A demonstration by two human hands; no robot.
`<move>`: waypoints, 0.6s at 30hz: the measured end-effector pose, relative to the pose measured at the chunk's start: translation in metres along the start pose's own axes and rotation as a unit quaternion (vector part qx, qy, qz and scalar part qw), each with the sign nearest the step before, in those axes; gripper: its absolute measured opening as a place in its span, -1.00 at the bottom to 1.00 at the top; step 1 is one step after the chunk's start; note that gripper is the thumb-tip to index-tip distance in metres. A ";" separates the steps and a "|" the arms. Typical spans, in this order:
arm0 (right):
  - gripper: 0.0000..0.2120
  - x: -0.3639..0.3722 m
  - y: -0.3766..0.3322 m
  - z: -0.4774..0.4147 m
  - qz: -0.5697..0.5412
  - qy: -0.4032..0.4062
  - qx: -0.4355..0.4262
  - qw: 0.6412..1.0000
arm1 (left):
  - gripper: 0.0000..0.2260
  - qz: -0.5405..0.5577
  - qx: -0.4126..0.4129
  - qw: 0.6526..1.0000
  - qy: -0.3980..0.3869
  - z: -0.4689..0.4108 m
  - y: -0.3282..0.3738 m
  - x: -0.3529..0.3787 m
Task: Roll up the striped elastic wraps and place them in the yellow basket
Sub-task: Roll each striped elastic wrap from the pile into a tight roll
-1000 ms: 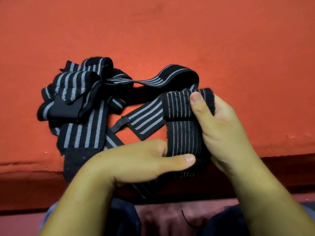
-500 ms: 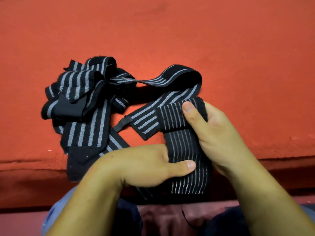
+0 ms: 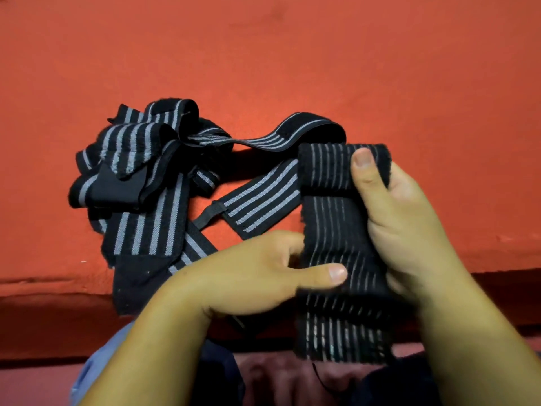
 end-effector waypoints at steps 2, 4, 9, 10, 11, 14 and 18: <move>-0.64 -0.006 0.002 -0.002 -0.033 0.023 0.009 0.999 | -0.82 0.014 0.021 0.999 0.043 -0.001 -0.001 -0.004; -0.59 -0.007 -0.001 -0.003 -0.058 0.041 0.011 0.997 | -0.88 0.047 0.028 0.997 0.053 0.001 0.001 -0.004; -0.53 -0.010 -0.002 -0.005 -0.103 0.019 0.048 0.993 | -0.63 0.135 0.051 0.986 0.079 -0.004 0.001 -0.002; -0.53 -0.010 -0.003 -0.004 -0.113 0.009 0.057 0.992 | -0.52 0.160 0.052 0.982 0.091 -0.006 -0.001 -0.005; -0.54 -0.010 -0.004 -0.004 -0.126 0.001 0.064 0.990 | -0.45 0.184 0.058 0.976 0.100 -0.008 -0.003 -0.008; -0.57 -0.008 -0.006 -0.001 -0.160 -0.028 0.088 0.983 | -0.43 0.234 0.109 0.955 0.143 -0.010 -0.003 -0.014; -0.58 -0.004 -0.006 0.002 -0.166 -0.069 0.120 0.976 | -0.52 0.213 0.167 0.939 0.211 -0.008 -0.001 -0.015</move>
Point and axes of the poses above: each hand's wrist, its own z-axis away from the middle knuckle, its own x-axis out of the palm, y = z × x, the point moved 1 cm from there along -z, towards the middle knuckle, and after that the axes turned 6 degrees about z, right-handed, at the moved point
